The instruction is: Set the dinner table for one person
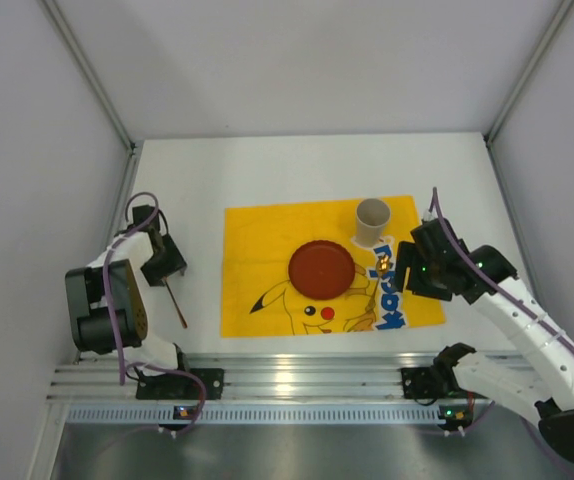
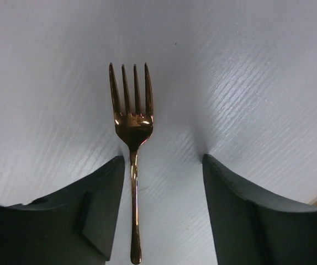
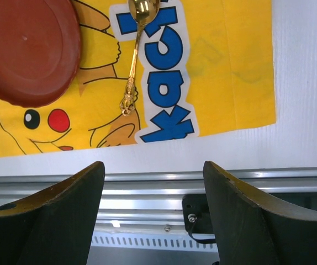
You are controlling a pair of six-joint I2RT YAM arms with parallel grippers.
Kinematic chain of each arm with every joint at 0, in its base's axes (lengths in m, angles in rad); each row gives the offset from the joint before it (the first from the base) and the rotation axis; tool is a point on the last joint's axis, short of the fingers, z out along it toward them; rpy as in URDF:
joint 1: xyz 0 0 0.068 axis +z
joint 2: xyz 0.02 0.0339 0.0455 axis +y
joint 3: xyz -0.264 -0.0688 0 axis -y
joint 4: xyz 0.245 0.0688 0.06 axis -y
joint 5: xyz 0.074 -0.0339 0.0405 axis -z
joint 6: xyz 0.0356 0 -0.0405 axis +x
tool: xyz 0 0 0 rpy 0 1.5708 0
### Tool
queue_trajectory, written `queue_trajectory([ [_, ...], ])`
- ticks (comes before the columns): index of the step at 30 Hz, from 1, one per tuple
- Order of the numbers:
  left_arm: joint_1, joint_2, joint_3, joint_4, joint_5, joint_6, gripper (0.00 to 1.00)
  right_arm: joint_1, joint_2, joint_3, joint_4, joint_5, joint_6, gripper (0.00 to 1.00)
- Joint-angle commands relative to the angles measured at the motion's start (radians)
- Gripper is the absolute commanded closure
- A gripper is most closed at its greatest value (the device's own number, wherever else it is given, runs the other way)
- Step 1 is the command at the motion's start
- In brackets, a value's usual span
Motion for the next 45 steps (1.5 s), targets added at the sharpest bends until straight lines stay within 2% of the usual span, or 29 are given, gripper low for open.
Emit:
queue_trajectory([
  [1, 0.004, 0.048, -0.055, 0.088, -0.027, -0.021, 0.4, -0.017, 0.012, 0.016, -0.002, 0.006, -0.044, 0.27],
  [2, 0.004, 0.054, -0.06, 0.095, -0.034, -0.025, 0.51, -0.023, 0.016, 0.019, -0.002, 0.005, -0.049, 0.27],
  [4, 0.01, 0.094, -0.055, 0.096, -0.031, -0.024, 0.62, -0.028, 0.019, 0.021, -0.004, 0.008, -0.061, 0.27],
  [5, 0.012, 0.108, -0.044, 0.091, -0.034, -0.027, 0.64, -0.033, 0.024, 0.025, -0.004, 0.006, -0.066, 0.27],
  [6, 0.014, 0.122, -0.032, 0.089, -0.023, -0.021, 0.71, -0.037, 0.027, 0.028, -0.007, 0.008, -0.069, 0.27],
  [9, 0.015, 0.166, -0.012, 0.08, -0.011, -0.01, 0.84, -0.043, 0.03, 0.033, -0.008, 0.009, -0.075, 0.27],
  [12, 0.015, 0.186, -0.001, 0.082, 0.006, 0.001, 0.9, -0.05, 0.033, 0.036, -0.01, 0.009, -0.078, 0.27],
  [22, 0.015, 0.266, 0.06, 0.066, 0.041, 0.042, 0.97, -0.062, 0.031, 0.047, -0.019, 0.009, -0.077, 0.26],
  [23, 0.015, 0.272, 0.066, 0.068, 0.043, 0.048, 1.0, -0.062, 0.033, 0.051, -0.022, 0.012, -0.077, 0.27],
  [27, 0.014, 0.292, 0.12, 0.06, 0.077, 0.105, 1.0, -0.063, 0.033, 0.07, -0.036, 0.024, -0.083, 0.26],
  [36, -0.005, 0.056, 0.257, -0.059, 0.166, 0.151, 1.0, -0.062, 0.056, 0.111, -0.039, 0.034, -0.086, 0.26],
  [40, -0.068, 0.03, 0.345, -0.128, 0.186, 0.157, 1.0, -0.065, 0.074, 0.125, -0.025, 0.028, -0.086, 0.26],
  [45, -0.251, 0.013, 0.449, -0.173, 0.18, 0.111, 1.0, -0.065, 0.09, 0.128, -0.008, 0.02, -0.091, 0.26],
])
